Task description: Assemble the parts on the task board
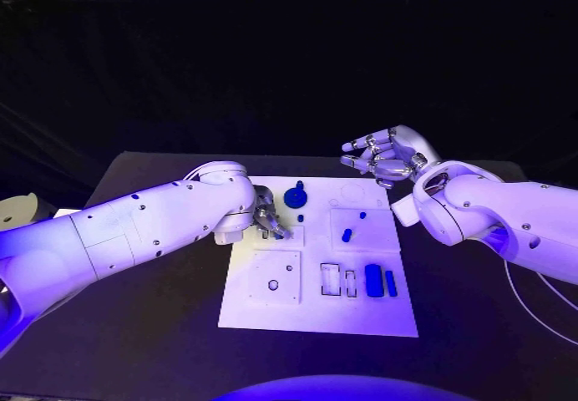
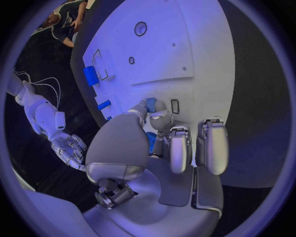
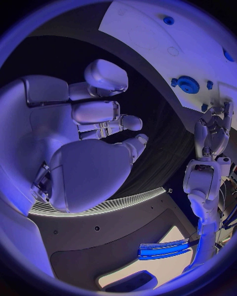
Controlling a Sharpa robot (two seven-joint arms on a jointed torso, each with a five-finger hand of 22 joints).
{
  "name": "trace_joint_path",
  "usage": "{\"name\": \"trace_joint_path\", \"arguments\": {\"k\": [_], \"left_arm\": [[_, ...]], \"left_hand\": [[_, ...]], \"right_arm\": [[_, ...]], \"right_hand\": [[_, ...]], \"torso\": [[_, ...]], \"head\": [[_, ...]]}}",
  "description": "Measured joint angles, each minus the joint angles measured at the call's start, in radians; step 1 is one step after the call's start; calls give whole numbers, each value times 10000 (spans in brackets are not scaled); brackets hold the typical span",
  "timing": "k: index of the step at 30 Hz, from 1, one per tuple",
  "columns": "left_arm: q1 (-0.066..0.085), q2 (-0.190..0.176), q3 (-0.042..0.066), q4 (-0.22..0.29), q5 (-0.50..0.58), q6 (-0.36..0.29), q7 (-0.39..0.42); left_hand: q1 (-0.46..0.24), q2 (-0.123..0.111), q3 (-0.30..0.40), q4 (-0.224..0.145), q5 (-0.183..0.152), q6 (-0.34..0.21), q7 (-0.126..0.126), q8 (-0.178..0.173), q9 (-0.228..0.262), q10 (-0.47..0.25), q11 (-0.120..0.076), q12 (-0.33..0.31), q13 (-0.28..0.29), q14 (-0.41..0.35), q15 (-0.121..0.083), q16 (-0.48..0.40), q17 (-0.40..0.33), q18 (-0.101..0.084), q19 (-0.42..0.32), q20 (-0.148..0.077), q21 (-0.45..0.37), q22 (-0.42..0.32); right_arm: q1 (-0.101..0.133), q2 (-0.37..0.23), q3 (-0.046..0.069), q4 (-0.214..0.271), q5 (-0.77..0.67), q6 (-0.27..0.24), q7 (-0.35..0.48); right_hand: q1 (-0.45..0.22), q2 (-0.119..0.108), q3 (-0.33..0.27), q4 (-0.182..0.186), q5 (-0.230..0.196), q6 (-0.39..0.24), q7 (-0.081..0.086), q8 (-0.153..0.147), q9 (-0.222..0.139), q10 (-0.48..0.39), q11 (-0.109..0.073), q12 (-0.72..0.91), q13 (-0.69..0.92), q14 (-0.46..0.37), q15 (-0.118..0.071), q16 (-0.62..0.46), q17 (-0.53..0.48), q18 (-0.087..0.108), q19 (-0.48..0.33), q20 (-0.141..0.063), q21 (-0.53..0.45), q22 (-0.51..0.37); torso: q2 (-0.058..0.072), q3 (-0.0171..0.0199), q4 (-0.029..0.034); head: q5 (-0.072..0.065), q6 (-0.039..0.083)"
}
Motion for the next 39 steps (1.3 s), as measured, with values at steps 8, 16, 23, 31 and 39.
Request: {"name": "trace_joint_path", "arguments": {"k": [8, 16, 23, 31, 39], "left_arm": [[64, 178, -4, -234, 35, 323, 11], [129, 366, -8, -542, 108, 625, 18], [159, 487, -3, -775, 190, 835, 65], [173, 522, -4, -908, 220, 964, 146], [194, 558, -30, -1031, 208, 1077, 163]], "left_hand": [[157, 157, -122, -21, -39, 1, 1, 0, 7, 0, 0, 0, 1, 0, 0, 0, 0, 0, 0, 0, 0, 8], [158, 158, -188, -61, -40, 3, 3, 0, -24, 0, 0, 0, 1, 0, 0, 0, 0, 0, 0, 0, 0, 7], [211, 211, -419, 32, -40, 8, 3, -56, -24, 0, 0, 0, -7, 0, 0, 0, -1, 1, 0, 0, -59, 6], [166, 411, -920, 253, -39, 96, -16, -92, 38, 0, 0, -47, -86, 0, 0, 0, -1, 0, 0, 0, -59, 5], [-28, 242, -1611, 526, -36, 236, -83, -128, 117, -1, 0, -92, -150, 0, 1, 0, -1, 0, 0, 1, -59, 5]], "right_arm": [[0, 61, -3, -33, -1, 11, -2], [-1, 81, -5, -53, -2, 16, -3], [-2, 84, -6, -55, -3, 17, -6], [-1, 68, -7, -26, -4, 17, -9], [2, 49, -11, 11, -5, 16, -16]], "right_hand": [[0, 0, 0, 0, 0, 0, 0, 0, -1, 0, 0, 0, 0, 0, 0, 0, 0, -1, 0, 0, 0, 0], [0, 0, 0, 0, 0, 0, 0, 0, -1, 1, 0, 0, 0, 0, 0, 0, -1, 0, 0, 0, 0, 0], [0, 0, -28, -28, 0, 0, 0, 0, -1, 1, 1, 0, -29, 0, 0, 0, -1, 0, 0, 0, 0, -11], [0, 0, -56, 0, 0, 0, 0, 0, -1, 7, 6, 0, -42, 0, 0, -39, -1, 0, 0, 0, -42, -34], [-39, -40, -56, 0, 0, 0, 0, 0, -2, 7, 7, -40, -57, 0, 0, -38, -16, 0, 0, 0, -41, -59]], "torso": [[1, 2, 2], [1, 6, 2], [-5, 5, 19], [-11, -5, 20], [-11, -7, 18]], "head": [[15, 9], [5, 3], [-2, -9], [14, -4], [30, -15]]}}
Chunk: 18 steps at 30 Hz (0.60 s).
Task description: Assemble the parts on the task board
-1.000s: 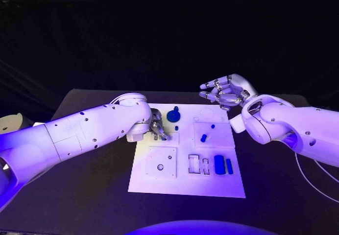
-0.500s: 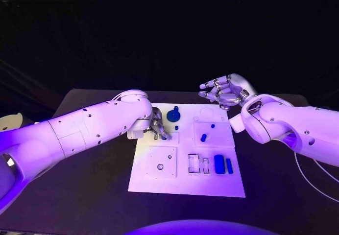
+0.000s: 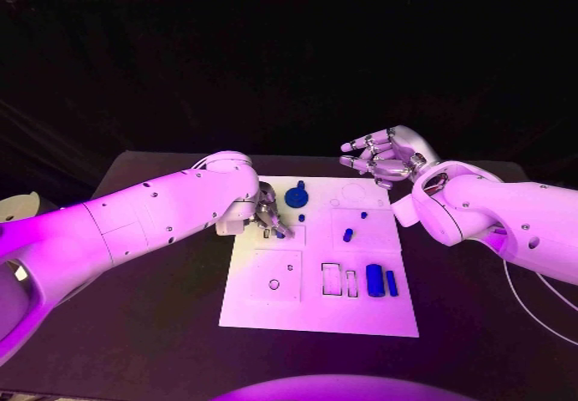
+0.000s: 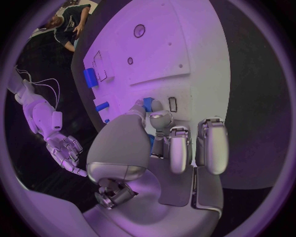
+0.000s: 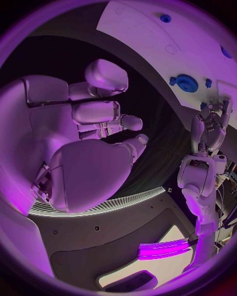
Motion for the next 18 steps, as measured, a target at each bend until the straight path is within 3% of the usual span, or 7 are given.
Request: {"name": "trace_joint_path", "arguments": {"k": [18], "left_arm": [[16, 30, -8, -144, -6, 129, 9]], "left_hand": [[-131, -21, -646, 323, 4, -14, 14, -41, 25, 0, 0, -19, -30, 0, 0, 0, 0, 0, 0, 0, 0, -2]], "right_arm": [[-4, -42, -4, 38, -11, -1, -12]], "right_hand": [[-43, 43, -69, 69, 0, 0, 0, 0, -1, 0, 0, 1, -17, 0, 0, 0, 1, 0, 0, 0, 0, -11]], "torso": [[10, 4, -10]], "head": [[6, -11]]}}
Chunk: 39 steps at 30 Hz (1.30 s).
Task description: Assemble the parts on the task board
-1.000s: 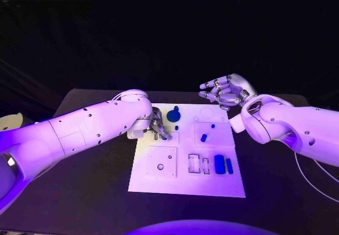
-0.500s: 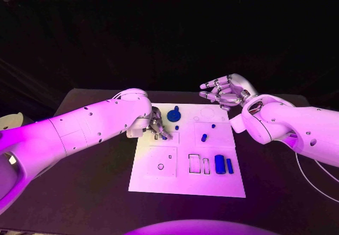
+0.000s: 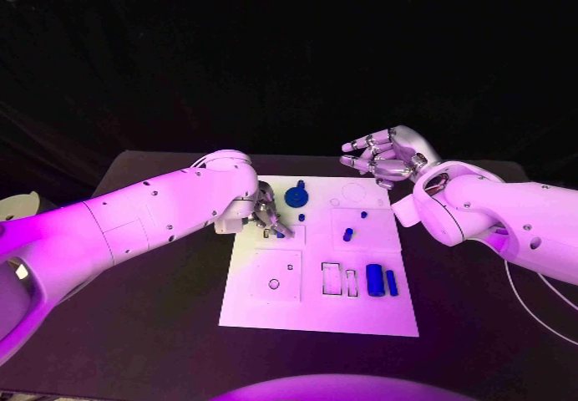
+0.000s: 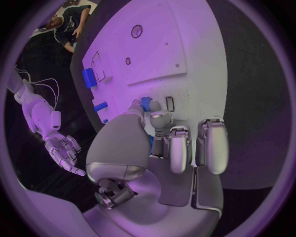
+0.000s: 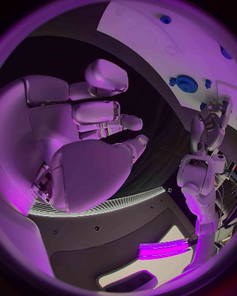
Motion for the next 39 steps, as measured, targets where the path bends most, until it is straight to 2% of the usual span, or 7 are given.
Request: {"name": "trace_joint_path", "arguments": {"k": [4, 20, 35, 39], "left_arm": [[1, 5, 2, -13, 0, 15, 1], [-6, -22, 36, 36, -2, 35, -5], [-11, -62, 43, 89, -5, 27, -14], [-11, -72, 47, 116, -3, 17, -16]], "left_hand": [[-39, 40, -114, 51, 0, 1, 0, 5, 3, 0, 0, 0, -13, 0, 0, 0, 8, 0, 0, 0, 41, 0], [-404, 538, -598, 90, 0, 0, -1, -100, 55, 0, 0, 0, -23, 0, 0, 0, 6, 0, 0, 0, 41, -1], [-465, 660, -756, 66, 0, -1, 0, -100, 73, 0, 0, 0, -48, 0, 0, 0, 5, 0, 0, 0, 24, -2], [-330, 794, -843, 43, 0, -5, 3, -215, 80, 0, 0, -56, -108, 0, 0, 0, 5, -1, 0, 0, -60, -2]], "right_arm": [[0, -8, -1, 4, -8, 0, -3], [2, -10, -3, 7, -42, 0, -13], [-1, -6, -6, 0, -59, 2, -24], [0, -6, -6, -1, -62, 2, -27]], "right_hand": [[4, -3, 0, 0, 0, 0, 0, 0, 0, 0, 0, 0, 0, 0, 0, 0, 0, 0, 0, 0, -7, 0], [-77, -4, -56, 1, 0, 0, 0, 0, 0, 1, 1, 1, -17, 0, 0, 0, 1, 0, 0, 0, -37, 0], [-76, -3, -55, 0, 0, 0, 0, 0, 0, 1, 1, 1, -16, 0, 0, 0, 1, 0, 0, 0, -37, 1], [-76, -3, -55, 0, 0, 0, 0, 0, 0, 1, 1, 1, -16, 0, 0, 0, 2, 0, 0, 0, -37, 1]], "torso": [[0, -1, -1], [0, -3, 2], [-2, -3, 5], [-2, -3, 5]], "head": [[0, -1], [-5, 33], [-9, 32], [-9, 45]]}}
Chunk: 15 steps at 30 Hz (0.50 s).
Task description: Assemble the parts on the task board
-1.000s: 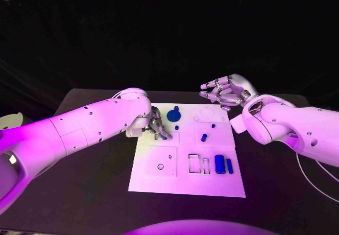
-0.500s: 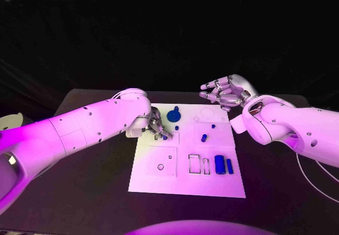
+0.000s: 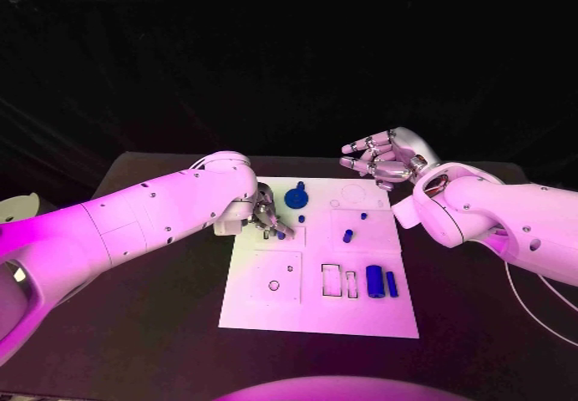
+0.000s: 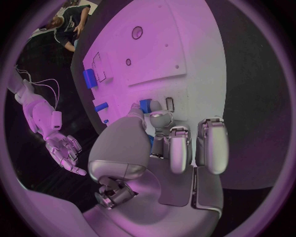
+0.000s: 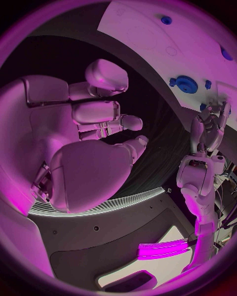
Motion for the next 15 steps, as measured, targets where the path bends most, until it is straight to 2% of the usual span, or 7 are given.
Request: {"name": "trace_joint_path", "arguments": {"k": [4, 8, 11, 15], "left_arm": [[5, -5, 5, 43, 25, -15, 0], [12, -11, 17, 97, 88, -37, 8], [15, -10, 19, 111, 140, -80, 12], [16, -19, 18, 120, 198, -146, 11]], "left_hand": [[364, 207, -83, -86, 0, -168, 121, -195, -35, -74, 72, -13, -25, 0, 0, 0, -1, 1, 0, 0, -58, 0], [1105, 401, 135, -439, -7, -381, 193, -503, -191, -127, 125, -66, -36, 0, 0, 0, -1, -1, 0, 0, -115, -1], [1396, 341, 367, -753, -37, -487, 267, -750, -307, -144, 141, -66, -29, 0, 0, 0, -1, 0, 0, 0, -115, 0], [1581, 309, 368, -753, -47, -539, 319, -910, -473, -197, 195, -66, 20, 0, 74, 0, -1, 0, 0, 0, -154, 0]], "right_arm": [[0, 0, -1, 0, -3, 1, -3], [0, 2, -2, 0, -6, 3, -4], [0, 2, -3, 0, -8, 5, -5], [-1, 4, -4, -3, -11, 10, -6]], "right_hand": [[0, 0, 0, 0, 0, 0, 0, 0, 0, 0, 0, 0, 0, 0, 0, 0, 0, 0, 0, 0, 0, 0], [0, 0, 0, 0, 40, 0, 0, 0, 0, 0, 0, 0, 1, 0, 0, -40, 0, 0, 0, 0, 0, -10], [0, 0, 0, 0, 40, 0, 0, 0, 0, 0, 0, 0, 1, 0, 0, -40, 0, 0, 0, 0, 0, -10], [0, 0, 0, 0, 40, 0, 0, 0, 0, 0, 0, 0, 1, 0, 0, -41, 0, 0, 0, 0, 0, -10]], "torso": [[0, 0, 4], [0, 0, 5], [0, 0, 5], [0, 0, 4]], "head": [[-1, 2], [-1, 2], [-2, 3], [3, 5]]}}
